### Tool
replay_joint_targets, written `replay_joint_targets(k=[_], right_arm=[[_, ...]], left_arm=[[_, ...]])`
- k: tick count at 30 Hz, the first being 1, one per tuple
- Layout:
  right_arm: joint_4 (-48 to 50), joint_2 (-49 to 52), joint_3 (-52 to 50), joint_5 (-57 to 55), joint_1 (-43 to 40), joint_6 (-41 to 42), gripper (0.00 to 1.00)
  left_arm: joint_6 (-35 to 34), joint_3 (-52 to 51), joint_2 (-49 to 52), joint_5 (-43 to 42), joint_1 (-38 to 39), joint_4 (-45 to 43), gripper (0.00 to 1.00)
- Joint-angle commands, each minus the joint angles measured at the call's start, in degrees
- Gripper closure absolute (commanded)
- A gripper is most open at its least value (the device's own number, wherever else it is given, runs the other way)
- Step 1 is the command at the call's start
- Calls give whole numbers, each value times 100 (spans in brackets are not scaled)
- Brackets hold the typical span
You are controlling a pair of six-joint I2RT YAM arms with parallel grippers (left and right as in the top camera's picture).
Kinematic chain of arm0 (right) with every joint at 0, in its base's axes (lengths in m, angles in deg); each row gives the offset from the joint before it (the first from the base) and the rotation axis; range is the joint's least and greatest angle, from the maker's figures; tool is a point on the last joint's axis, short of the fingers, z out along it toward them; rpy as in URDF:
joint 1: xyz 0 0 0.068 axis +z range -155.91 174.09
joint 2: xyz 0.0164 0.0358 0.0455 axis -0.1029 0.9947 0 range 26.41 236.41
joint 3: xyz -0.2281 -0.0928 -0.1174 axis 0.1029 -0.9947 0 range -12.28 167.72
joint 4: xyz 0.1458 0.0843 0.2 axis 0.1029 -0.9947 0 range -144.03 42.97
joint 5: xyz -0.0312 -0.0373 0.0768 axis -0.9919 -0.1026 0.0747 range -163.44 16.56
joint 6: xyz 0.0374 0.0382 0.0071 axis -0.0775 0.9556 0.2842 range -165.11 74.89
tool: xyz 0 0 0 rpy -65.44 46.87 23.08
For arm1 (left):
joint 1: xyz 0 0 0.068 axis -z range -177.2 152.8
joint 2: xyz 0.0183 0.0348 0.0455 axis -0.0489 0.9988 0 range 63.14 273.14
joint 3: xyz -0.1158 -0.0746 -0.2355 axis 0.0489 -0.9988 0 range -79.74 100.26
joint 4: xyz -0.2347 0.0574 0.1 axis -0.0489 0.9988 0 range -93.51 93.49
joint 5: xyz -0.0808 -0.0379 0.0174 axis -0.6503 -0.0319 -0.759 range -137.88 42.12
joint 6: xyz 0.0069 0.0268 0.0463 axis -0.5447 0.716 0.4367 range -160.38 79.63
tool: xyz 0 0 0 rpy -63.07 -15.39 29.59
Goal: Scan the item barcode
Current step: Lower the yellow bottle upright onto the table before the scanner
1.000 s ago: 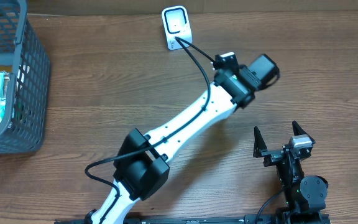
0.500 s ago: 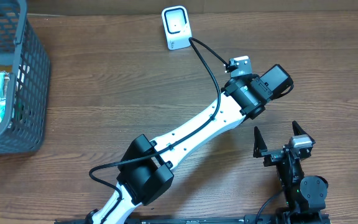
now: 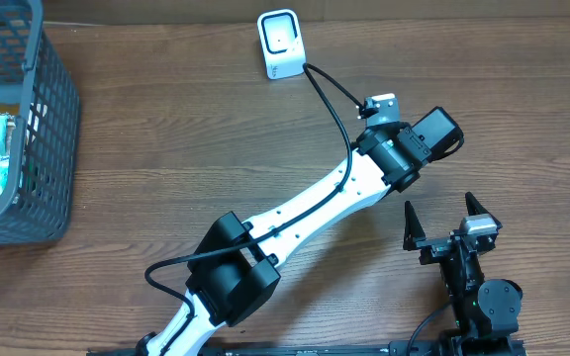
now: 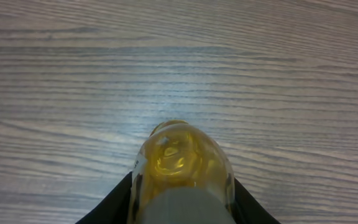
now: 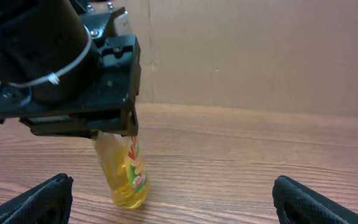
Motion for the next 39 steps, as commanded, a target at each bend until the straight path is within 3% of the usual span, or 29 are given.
replay_joint_targets(k=[1, 17, 22, 24, 25, 26, 32, 35, 39], right_arm=[[15, -7, -61, 9, -7, -4, 0], [15, -7, -61, 9, -7, -4, 0], [15, -7, -61, 9, -7, -4, 0], [15, -7, -61, 9, -7, -4, 0], [15, -7, -61, 9, -7, -4, 0], [15, -7, -61, 9, -7, -4, 0], [15, -7, -61, 9, -7, -4, 0], [15, -7, -61, 9, -7, -4, 0], [15, -7, -61, 9, -7, -4, 0]], left_arm=[[291, -151, -20, 35, 22, -151, 90], [289, -404, -20, 31, 48, -247, 89], [291, -492, -20, 28, 48, -354, 82], [291, -492, -20, 22, 48, -387, 75], [291, -492, -20, -15, 48, -400, 55], [291, -492, -20, -13, 48, -396, 48], [293, -492, -20, -11, 48, -396, 14], [310, -490, -26, -2, 48, -393, 0], [590, -457, -98, 57, 48, -398, 0]])
